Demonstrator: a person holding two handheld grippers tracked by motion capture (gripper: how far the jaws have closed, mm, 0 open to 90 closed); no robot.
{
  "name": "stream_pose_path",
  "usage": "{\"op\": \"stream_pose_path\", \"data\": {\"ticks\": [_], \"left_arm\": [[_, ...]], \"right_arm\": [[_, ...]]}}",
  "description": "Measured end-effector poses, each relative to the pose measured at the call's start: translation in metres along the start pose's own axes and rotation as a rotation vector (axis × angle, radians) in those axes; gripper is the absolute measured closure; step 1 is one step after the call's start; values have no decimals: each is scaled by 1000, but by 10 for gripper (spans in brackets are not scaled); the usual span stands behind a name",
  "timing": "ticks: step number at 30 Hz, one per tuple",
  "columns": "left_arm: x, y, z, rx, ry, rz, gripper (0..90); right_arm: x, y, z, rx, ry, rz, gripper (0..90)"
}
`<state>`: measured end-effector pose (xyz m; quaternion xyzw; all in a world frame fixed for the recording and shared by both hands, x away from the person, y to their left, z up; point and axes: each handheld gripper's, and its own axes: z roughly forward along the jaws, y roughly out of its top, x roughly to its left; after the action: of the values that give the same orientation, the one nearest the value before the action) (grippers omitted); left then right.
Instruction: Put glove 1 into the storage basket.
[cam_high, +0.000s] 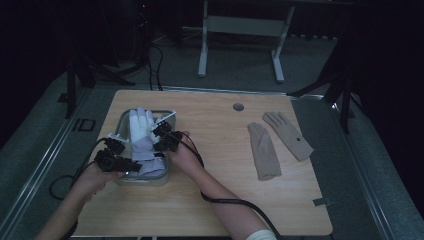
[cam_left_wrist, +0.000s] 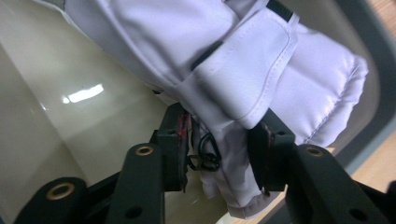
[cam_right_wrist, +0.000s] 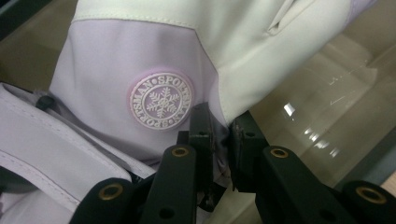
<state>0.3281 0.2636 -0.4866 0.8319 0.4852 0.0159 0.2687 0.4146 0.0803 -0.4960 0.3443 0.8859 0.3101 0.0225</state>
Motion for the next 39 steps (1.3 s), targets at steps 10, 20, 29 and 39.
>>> {"op": "stream_pose_path", "data": {"ticks": [10,20,29,39], "left_arm": [[-4,-1,1,-34,43,-38,529],[-12,-9,-16,-167,127,-50,398],[-37,-1,-25,-253,98,9,437],[-72,13,-13,-293,51,85,449]], "right_arm": [[1,5,-13,-35,13,-41,492],[-10,0,-49,-146,98,-92,183],[-24,-18,-71,-200,128,-96,140],[-42,-40,-94,-209,89,-102,140]]}}
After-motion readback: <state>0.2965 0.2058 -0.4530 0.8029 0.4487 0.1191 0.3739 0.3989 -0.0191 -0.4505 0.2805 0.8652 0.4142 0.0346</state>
